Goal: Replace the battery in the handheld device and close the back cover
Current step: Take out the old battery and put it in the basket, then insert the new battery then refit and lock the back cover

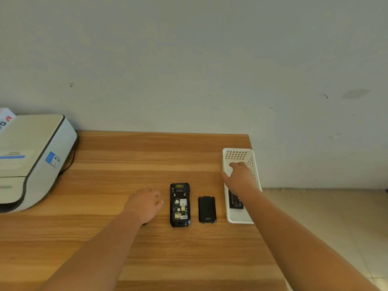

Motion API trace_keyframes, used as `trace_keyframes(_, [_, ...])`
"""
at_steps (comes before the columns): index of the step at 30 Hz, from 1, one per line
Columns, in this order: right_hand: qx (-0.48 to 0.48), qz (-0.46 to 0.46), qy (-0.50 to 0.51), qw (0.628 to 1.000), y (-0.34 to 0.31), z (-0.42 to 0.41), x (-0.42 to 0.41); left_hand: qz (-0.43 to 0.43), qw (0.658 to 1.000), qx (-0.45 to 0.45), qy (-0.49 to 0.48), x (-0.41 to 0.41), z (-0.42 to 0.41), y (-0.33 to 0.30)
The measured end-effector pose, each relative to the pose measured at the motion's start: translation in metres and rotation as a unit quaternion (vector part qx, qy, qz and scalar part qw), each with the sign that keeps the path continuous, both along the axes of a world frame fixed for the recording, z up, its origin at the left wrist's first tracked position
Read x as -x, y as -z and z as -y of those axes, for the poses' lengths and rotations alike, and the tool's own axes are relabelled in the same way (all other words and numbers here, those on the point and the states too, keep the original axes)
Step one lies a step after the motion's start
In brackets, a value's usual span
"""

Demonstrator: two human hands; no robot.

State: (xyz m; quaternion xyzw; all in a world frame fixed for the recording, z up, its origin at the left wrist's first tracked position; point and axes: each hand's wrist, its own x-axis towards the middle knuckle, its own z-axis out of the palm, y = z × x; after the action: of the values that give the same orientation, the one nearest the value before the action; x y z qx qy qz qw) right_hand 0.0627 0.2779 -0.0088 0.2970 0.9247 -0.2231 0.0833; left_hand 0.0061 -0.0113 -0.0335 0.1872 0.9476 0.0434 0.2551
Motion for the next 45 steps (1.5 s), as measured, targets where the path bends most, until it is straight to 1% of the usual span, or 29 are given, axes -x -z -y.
trace_keyframes(4, [-0.031,0.007,-0.097,0.995,-0.009,0.031,0.014,-0.001,1.000,-0.008,-0.009,0.000,0.009,-0.001])
trace_keyframes(8, [-0.049,0.026,-0.184,0.981,0.001,0.064,0.013,0.010,0.999,-0.010,-0.029,0.001,0.025,0.007])
trace_keyframes(12, [-0.044,0.061,-0.221,0.972,0.020,0.081,0.005,0.012,0.999,0.003,-0.040,0.003,0.044,0.014])
trace_keyframes(19, [-0.031,0.090,-0.223,0.970,0.039,0.088,-0.003,0.020,0.998,0.038,-0.040,0.004,0.067,0.028])
trace_keyframes(23, [-0.030,0.092,-0.215,0.972,0.042,0.087,-0.007,0.023,0.999,0.034,-0.033,0.007,0.070,0.038])
trace_keyframes(29, [-0.019,0.091,-0.197,0.976,0.045,0.084,-0.014,0.011,0.998,0.043,0.037,0.008,0.068,0.047])
trace_keyframes(32, [-0.014,0.081,-0.190,0.978,0.046,0.082,-0.017,0.021,0.996,0.069,0.056,0.004,0.067,0.052])
trace_keyframes(35, [-0.007,0.069,-0.184,0.980,0.048,0.080,-0.020,0.012,0.994,0.084,0.064,0.000,0.068,0.059])
trace_keyframes(39, [-0.001,0.059,-0.183,0.981,0.049,0.079,-0.022,-0.009,0.994,0.082,0.066,-0.004,0.069,0.062])
trace_keyframes(43, [-0.001,0.058,-0.183,0.981,0.049,0.078,-0.023,-0.003,0.996,0.064,0.069,-0.002,0.069,0.060])
trace_keyframes(45, [-0.001,0.056,-0.184,0.981,0.048,0.079,-0.023,0.006,0.998,0.037,0.048,0.001,0.067,0.055])
